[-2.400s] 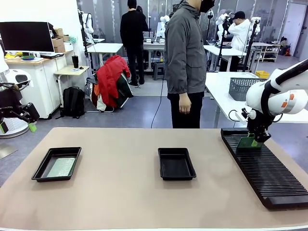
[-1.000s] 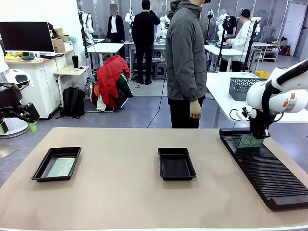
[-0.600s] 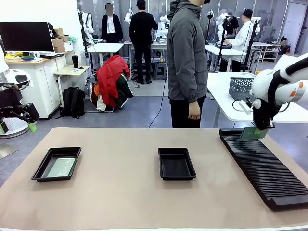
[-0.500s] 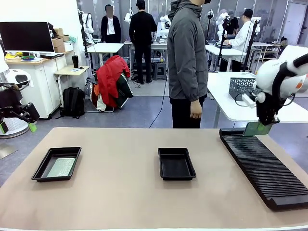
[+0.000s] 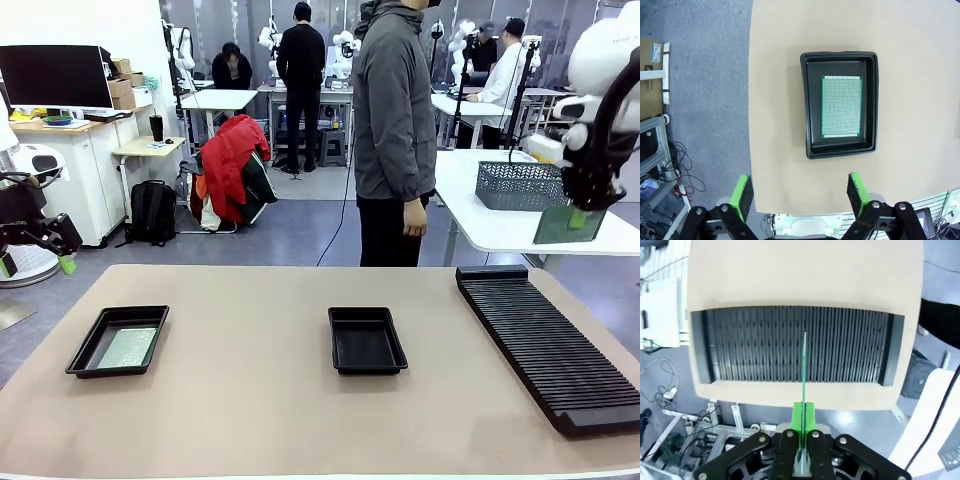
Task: Inspect and transfer BCBs to ESD trays.
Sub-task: Pick up the Blank PCB from the PCB Rack and place it in the right ESD tray.
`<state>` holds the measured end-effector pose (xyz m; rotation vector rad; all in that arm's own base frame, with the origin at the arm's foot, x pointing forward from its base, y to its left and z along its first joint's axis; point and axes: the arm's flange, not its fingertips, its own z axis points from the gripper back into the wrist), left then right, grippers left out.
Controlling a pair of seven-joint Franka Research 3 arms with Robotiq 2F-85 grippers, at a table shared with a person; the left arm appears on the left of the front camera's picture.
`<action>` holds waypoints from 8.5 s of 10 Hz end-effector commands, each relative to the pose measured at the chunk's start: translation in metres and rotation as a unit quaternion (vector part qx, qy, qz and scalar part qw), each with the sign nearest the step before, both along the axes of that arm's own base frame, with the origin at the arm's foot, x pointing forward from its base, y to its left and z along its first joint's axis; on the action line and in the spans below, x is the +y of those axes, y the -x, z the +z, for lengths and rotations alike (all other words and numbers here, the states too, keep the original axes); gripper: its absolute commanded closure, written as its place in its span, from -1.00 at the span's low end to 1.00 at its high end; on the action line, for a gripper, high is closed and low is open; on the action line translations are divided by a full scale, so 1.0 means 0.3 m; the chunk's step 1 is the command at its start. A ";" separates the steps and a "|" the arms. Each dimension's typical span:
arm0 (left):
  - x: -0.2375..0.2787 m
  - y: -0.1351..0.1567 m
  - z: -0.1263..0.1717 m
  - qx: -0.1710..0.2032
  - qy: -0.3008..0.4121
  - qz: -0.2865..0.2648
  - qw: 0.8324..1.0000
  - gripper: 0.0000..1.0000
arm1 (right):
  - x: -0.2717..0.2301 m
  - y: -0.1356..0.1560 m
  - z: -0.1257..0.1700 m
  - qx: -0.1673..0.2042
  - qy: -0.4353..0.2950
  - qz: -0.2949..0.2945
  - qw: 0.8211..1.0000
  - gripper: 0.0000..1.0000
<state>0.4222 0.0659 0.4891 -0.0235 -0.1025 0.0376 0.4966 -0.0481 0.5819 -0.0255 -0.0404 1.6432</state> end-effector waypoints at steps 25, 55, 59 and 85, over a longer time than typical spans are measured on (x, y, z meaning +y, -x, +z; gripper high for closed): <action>0.005 -0.001 -0.008 -0.006 0.004 -0.007 1.000 -1.00 | 0.196 0.087 0.345 0.018 -0.130 -0.254 0.958 0.96; 0.005 -0.001 -0.008 -0.006 0.004 -0.007 1.000 -1.00 | 0.891 0.094 -0.920 0.258 -0.300 -0.655 0.644 0.96; 0.005 -0.001 -0.008 -0.006 0.004 -0.007 1.000 -1.00 | 0.894 0.074 -0.990 0.267 -0.294 -0.662 0.636 0.96; 0.005 -0.001 -0.008 -0.006 0.004 -0.007 1.000 -1.00 | 0.904 0.128 -0.620 0.069 -0.063 -0.739 0.667 -1.00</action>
